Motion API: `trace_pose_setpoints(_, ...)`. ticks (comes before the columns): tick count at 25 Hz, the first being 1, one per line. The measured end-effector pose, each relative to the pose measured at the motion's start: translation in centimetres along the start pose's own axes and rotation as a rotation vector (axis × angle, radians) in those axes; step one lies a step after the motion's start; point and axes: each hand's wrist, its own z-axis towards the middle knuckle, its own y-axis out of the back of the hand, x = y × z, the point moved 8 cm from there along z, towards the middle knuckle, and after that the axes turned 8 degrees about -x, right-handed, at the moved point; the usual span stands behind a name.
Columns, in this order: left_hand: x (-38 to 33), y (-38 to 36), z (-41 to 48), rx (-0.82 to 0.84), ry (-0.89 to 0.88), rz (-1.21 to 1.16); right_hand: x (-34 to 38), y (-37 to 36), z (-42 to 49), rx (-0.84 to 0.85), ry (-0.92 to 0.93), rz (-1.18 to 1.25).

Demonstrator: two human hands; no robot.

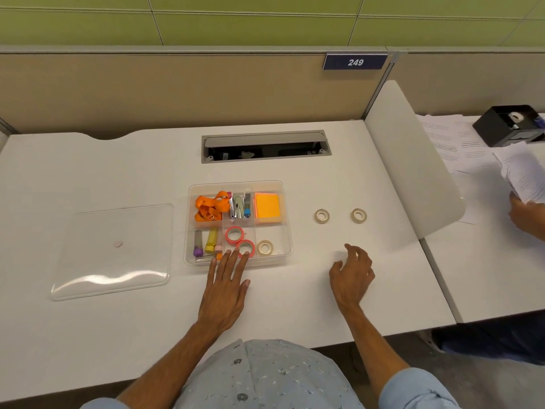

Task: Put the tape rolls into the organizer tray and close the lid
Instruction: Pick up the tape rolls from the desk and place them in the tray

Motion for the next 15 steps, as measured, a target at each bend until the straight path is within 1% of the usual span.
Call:
trace_pose_setpoints(4, 0.1, -0.2, 0.0, 0.006, 0.002, 0.016, -2.5, -0.3, 0.0, 0.049, -0.108, -0.027)
trace_pose_setpoints(9, 0.1, -0.2, 0.0, 0.005, -0.001, 0.019, -2.6, -0.9, 0.0, 0.109, -0.125, -0.001)
trace_pose_setpoints(11, 0.0, -0.1, 0.0, 0.004, -0.004, 0.022, -1.4, -0.7, 0.1, 0.098, -0.073, 0.014)
trace_pose_setpoints(15, 0.0, -0.1, 0.0, -0.002, -0.006, 0.021, 4.2, -0.6, 0.2, 0.110, 0.130, 0.100)
